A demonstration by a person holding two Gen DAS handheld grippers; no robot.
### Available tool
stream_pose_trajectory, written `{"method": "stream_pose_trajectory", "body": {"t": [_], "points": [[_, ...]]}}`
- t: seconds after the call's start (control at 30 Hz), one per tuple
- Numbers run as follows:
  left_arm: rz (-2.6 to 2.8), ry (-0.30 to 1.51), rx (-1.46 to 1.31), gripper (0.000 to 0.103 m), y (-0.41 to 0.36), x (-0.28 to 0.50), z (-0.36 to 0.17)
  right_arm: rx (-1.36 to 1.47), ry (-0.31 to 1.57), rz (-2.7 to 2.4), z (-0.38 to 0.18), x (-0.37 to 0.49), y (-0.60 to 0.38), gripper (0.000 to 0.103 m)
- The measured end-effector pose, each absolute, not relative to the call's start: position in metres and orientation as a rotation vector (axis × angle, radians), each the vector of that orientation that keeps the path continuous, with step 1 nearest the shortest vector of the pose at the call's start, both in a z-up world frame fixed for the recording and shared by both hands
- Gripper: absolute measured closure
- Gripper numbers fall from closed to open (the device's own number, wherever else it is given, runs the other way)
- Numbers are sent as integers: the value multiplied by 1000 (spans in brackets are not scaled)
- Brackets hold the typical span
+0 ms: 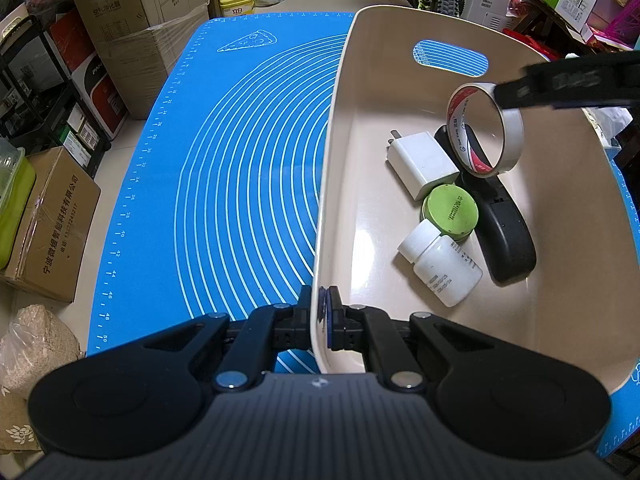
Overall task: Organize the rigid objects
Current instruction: 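Lift the white tape roll into the bin and release it, then move the right tool to the orange-purple toy and grasp it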
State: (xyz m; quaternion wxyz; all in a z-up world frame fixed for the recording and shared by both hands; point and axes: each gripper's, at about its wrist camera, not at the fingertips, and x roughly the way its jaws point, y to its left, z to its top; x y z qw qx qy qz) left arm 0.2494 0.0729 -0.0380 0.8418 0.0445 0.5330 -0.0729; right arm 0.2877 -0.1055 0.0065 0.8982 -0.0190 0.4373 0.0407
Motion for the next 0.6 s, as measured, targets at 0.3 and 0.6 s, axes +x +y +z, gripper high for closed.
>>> {"method": "stream_pose_trajectory", "body": {"t": [0.3,0.6], "points": [[-156,1126,91,95,74,251,-38,72,705,-56,51,249,-167,30],[-156,1124,94,95,74,250,-38,130,753,-234,21,219,-240,29]]}}
